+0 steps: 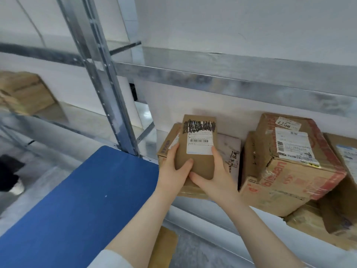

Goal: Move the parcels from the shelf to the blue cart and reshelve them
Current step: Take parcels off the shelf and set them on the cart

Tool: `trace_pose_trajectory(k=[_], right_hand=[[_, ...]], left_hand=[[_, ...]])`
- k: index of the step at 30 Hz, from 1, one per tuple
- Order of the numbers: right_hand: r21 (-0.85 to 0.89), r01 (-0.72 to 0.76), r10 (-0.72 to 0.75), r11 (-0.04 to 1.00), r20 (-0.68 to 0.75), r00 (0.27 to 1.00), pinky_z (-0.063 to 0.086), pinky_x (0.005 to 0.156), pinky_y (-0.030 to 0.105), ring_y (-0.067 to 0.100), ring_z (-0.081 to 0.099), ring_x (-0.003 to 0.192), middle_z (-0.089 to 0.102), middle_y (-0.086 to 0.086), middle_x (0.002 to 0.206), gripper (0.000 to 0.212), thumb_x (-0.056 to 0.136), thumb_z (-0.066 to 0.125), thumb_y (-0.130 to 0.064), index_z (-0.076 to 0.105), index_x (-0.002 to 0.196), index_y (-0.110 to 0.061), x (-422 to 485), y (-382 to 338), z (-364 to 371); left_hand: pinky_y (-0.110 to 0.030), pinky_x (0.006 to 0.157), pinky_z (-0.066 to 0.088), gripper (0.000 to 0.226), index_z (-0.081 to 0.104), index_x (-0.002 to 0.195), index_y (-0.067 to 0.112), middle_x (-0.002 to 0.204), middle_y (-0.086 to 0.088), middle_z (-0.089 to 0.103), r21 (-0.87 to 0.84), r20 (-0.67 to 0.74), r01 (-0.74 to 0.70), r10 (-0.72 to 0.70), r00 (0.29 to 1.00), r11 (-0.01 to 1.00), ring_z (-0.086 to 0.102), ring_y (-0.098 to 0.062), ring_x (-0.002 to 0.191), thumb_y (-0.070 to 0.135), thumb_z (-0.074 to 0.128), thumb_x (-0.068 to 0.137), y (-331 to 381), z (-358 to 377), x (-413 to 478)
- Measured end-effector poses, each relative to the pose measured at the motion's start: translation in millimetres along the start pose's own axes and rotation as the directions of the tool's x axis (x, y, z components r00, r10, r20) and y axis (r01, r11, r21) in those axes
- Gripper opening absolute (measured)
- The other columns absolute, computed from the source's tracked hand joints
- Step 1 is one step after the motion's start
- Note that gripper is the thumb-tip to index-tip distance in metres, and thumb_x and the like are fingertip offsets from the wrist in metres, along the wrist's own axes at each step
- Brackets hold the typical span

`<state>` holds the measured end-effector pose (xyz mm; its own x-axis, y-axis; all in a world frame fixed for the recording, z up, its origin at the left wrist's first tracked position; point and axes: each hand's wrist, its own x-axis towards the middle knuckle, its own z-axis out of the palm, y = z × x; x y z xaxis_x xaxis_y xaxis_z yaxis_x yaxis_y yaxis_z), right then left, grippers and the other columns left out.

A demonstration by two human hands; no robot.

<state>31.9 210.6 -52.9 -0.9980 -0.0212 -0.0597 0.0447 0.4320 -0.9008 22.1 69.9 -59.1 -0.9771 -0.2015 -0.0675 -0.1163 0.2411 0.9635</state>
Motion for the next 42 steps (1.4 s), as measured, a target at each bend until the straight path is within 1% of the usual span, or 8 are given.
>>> trace_pose_trajectory(k=[8, 15, 19, 23, 30, 34, 38, 42], right_hand=[[0.051, 0.197, -0.201, 0.979, 0.390, 0.898, 0.046, 0.096, 0.033, 0.014, 0.047, 0.121, 0.036, 0.000, 0.143, 0.105, 0.066, 0.078, -0.048, 0.013, 0.147, -0.040, -32, -56, 111], [0.135, 0.298, -0.286, 0.945, 0.784, 0.551, 0.052, 0.087, 0.033, 0.009, 0.051, 0.117, 0.039, -0.005, 0.138, 0.110, 0.056, 0.074, -0.060, 0.011, 0.146, -0.048, -107, -72, 243], [0.209, 0.296, -0.309, 0.932, 0.885, 0.349, 0.054, 0.088, 0.035, 0.010, 0.054, 0.117, 0.047, -0.005, 0.136, 0.099, 0.062, 0.077, -0.051, 0.022, 0.144, -0.045, -157, -68, 301], [0.188, 0.300, -0.260, 0.935, 0.939, 0.223, 0.051, 0.094, 0.038, 0.014, 0.052, 0.121, 0.044, -0.001, 0.141, 0.101, 0.062, 0.076, -0.051, 0.022, 0.146, -0.040, -194, -61, 347], [0.211, 0.330, -0.284, 0.920, 0.940, 0.189, 0.049, 0.096, 0.038, 0.012, 0.049, 0.123, 0.042, -0.005, 0.143, 0.092, 0.069, 0.074, -0.051, 0.023, 0.146, -0.042, -210, -55, 397], [0.225, 0.334, -0.293, 0.915, 0.941, 0.169, 0.047, 0.099, 0.040, 0.014, 0.046, 0.127, 0.040, -0.005, 0.145, 0.092, 0.070, 0.073, -0.055, 0.022, 0.146, -0.043, -213, -57, 408], [0.231, 0.332, -0.295, 0.915, 0.942, 0.159, 0.046, 0.100, 0.041, 0.015, 0.044, 0.128, 0.037, -0.005, 0.146, 0.095, 0.070, 0.074, -0.057, 0.020, 0.147, -0.042, -216, -59, 411], [0.232, 0.330, -0.297, 0.915, 0.940, 0.164, 0.045, 0.101, 0.042, 0.015, 0.043, 0.129, 0.036, -0.005, 0.147, 0.095, 0.070, 0.074, -0.056, 0.020, 0.147, -0.042, -221, -61, 413]], left_hand=[[-0.025, 0.086, 0.047, 0.062, 0.031, 0.133, 0.059, 0.117, 0.017, 0.055, -0.082, -0.393, 0.149, -0.170, 0.904, 0.985, 0.053, -0.002, 0.107, 0.046, 0.058, 0.079, -23, -119, -83], [-0.034, 0.092, 0.048, 0.069, 0.026, 0.137, 0.056, 0.123, 0.016, 0.053, -0.189, -0.733, 0.303, -0.339, 0.590, 0.934, 0.052, -0.002, 0.106, 0.051, 0.051, 0.074, -80, -212, -194], [-0.035, 0.093, 0.047, 0.068, 0.025, 0.138, 0.055, 0.125, 0.015, 0.053, -0.285, -0.809, 0.363, -0.426, 0.405, 0.887, 0.052, -0.003, 0.106, 0.049, 0.051, 0.076, -118, -241, -250], [-0.037, 0.091, 0.049, 0.065, 0.022, 0.138, 0.057, 0.122, 0.012, 0.055, -0.373, -0.823, 0.391, -0.494, 0.279, 0.841, 0.054, -0.007, 0.106, 0.046, 0.052, 0.081, -152, -261, -287], [-0.037, 0.090, 0.049, 0.063, 0.013, 0.143, 0.054, 0.132, 0.012, 0.049, -0.318, -0.863, 0.445, -0.450, 0.231, 0.838, 0.054, -0.011, 0.105, 0.045, 0.047, 0.091, -184, -283, -297], [-0.040, 0.085, 0.050, 0.054, 0.017, 0.148, 0.037, 0.140, 0.006, 0.039, -0.184, -0.914, 0.597, -0.359, 0.187, 0.781, 0.052, -0.020, 0.112, 0.037, 0.037, 0.098, -181, -287, -292], [-0.029, 0.099, 0.045, 0.052, 0.025, 0.149, 0.020, 0.154, 0.002, 0.025, -0.020, -0.943, 0.722, -0.253, 0.217, 0.692, 0.030, -0.015, 0.138, 0.026, 0.040, 0.100, -179, -293, -293], [-0.022, 0.104, 0.036, 0.051, 0.028, 0.148, 0.015, 0.155, 0.001, 0.022, 0.069, -0.935, 0.752, -0.220, 0.277, 0.655, 0.024, -0.013, 0.141, 0.021, 0.041, 0.100, -178, -298, -298]])
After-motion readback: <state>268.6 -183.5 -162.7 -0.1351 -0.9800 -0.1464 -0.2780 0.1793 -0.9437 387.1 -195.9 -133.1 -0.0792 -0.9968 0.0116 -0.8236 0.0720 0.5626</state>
